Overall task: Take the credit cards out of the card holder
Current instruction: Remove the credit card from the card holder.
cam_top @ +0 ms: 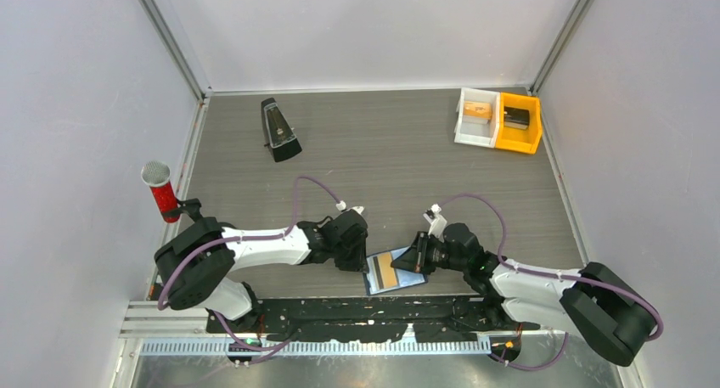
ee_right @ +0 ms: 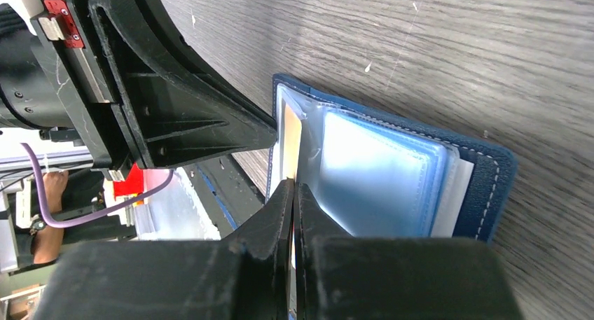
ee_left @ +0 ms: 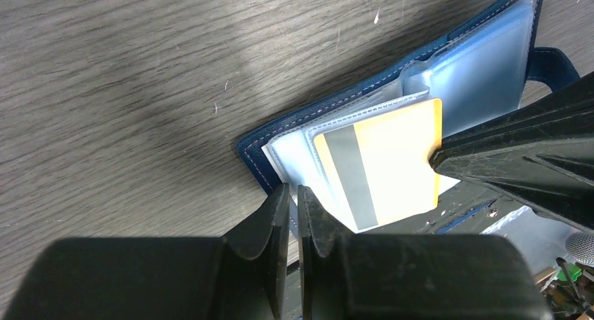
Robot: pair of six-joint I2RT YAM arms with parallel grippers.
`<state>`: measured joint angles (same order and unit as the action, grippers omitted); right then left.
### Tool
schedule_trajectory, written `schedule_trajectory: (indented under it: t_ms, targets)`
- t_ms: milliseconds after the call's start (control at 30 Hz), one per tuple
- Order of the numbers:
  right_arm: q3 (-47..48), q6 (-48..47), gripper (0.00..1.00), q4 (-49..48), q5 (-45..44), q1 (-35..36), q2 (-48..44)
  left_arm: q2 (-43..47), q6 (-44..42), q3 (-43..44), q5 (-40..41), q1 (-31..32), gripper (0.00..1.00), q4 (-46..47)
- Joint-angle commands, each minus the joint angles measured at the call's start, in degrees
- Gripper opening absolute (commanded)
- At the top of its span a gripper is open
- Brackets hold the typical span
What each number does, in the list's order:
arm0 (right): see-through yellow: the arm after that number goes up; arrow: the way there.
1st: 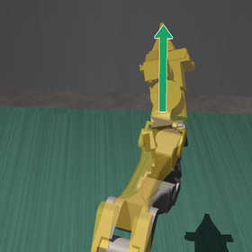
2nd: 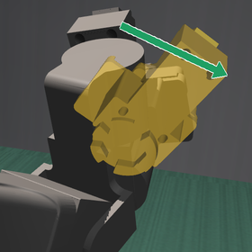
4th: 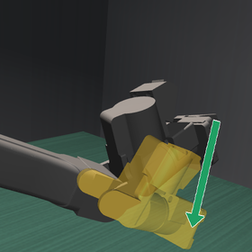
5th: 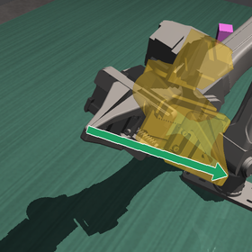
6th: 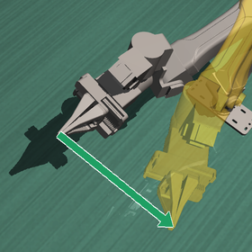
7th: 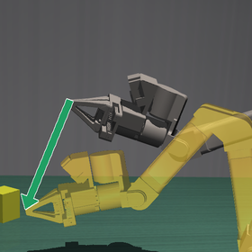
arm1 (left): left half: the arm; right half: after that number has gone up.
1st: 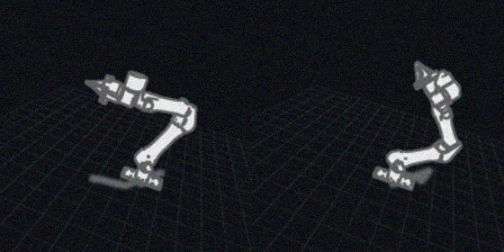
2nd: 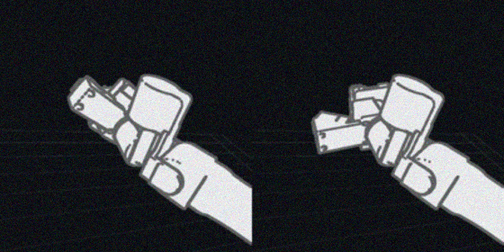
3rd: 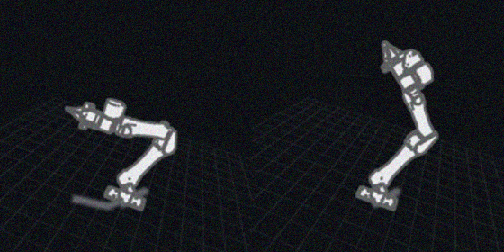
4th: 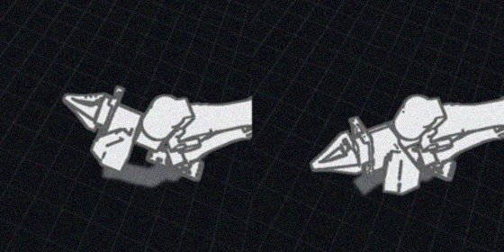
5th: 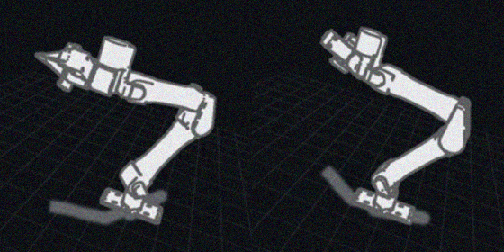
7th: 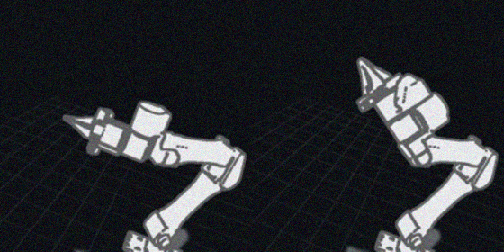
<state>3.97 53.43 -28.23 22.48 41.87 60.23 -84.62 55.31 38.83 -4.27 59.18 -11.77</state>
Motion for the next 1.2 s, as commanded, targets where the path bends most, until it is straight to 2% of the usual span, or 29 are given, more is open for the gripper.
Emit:
schedule_trajectory:
  t_ms: [0, 100, 267, 433, 533, 733, 1033, 1167]
  targets:
    - [1.52, -2.0, 0.05, 1.78, -0.68, -0.23, -2.12, -1.76, -0.99, -1.64, 2.27, 0.15, 0.12, -2.16]
    - [1.22, -0.63, 0.05, -1.87, 2.17, -0.29, -0.22, -1.82, -1.11, -1.65, 2.02, 0.15, 0.12, -1.79]
    - [-0.08, 5.26, 0.05, -15.96, 9.5, -0.29, 5.74, -1.65, -1.08, -1.65, 2.07, 0.13, 0.12, -1.81]
    - [-1.58, 6.81, 0.09, -22.58, 10.17, -0.31, 9.49, -1.26, -1.17, -1.56, 2.29, 0.13, 0.12, -2.35]
    - [-2.51, 6.85, 0.05, -24.05, 9.83, -0.38, 10.15, -1.23, -1.23, -1.64, 2.32, 0.14, 0.12, -2.37]
    - [-1.86, 4.55, 0.05, -15.86, 6.01, -0.9, 7.41, -2.23, -1.87, -0.83, 3.05, 0.15, 0.11, -3.5]
    - [3.33, -3.45, 0.05, 12.22, -2.38, -1.1, -9.23, -2.22, -1.43, -1.78, 2.82, 0.14, 0.11, -1.98]
    - [4.74, -4.77, 0.05, 14.38, -2.1, -1.32, -10.93, -2.98, -1.97, -0.96, 2.46, 0.1, 0.11, -1.92]
